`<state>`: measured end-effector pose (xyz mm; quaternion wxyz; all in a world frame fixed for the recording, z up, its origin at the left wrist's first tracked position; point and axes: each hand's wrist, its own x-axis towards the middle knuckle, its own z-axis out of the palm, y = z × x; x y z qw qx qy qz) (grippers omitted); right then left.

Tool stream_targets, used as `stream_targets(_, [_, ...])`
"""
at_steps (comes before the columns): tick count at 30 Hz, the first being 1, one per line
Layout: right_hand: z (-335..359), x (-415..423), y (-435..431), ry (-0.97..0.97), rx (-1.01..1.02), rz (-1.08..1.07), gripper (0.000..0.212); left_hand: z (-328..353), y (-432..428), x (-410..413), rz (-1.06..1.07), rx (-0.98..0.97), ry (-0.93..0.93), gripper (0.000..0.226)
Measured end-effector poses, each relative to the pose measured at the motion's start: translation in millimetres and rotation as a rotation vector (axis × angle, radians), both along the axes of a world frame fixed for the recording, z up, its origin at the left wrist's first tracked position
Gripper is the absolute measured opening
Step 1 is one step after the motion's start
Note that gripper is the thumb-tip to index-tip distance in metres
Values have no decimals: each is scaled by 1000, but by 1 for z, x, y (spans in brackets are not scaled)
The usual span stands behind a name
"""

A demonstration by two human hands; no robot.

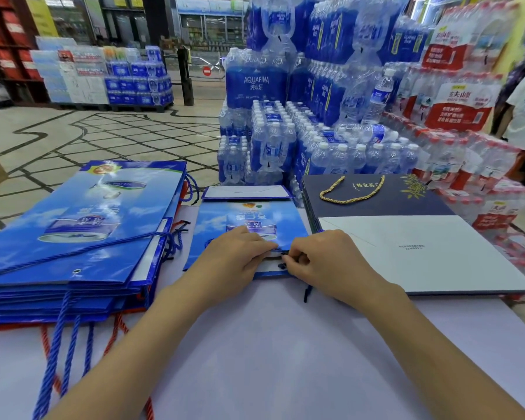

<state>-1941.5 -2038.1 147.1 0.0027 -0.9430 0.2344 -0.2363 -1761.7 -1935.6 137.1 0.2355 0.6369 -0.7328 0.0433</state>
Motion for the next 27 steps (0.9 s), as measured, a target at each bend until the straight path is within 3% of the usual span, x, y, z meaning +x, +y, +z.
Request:
stream_targets(7, [10,-2,4,148,130,18,17,-2,-2,-8,90,150,-41,47])
stream_targets(13, [14,-5,5,154,175,15,16,-2,-4,-12,138,157,-12,36])
stream_targets(16, [13,-5,2,107,264,-15,17,-2,-4,-14,126,128,-52,45])
stream_targets(20, [12,-5,-1,91,436,-55,17,-3,-3,-17,87,50,-120,30])
stream_targets(27, [14,-4,-2,52,529,-90,15,-1,-4,-12,-54,-24,-191,26])
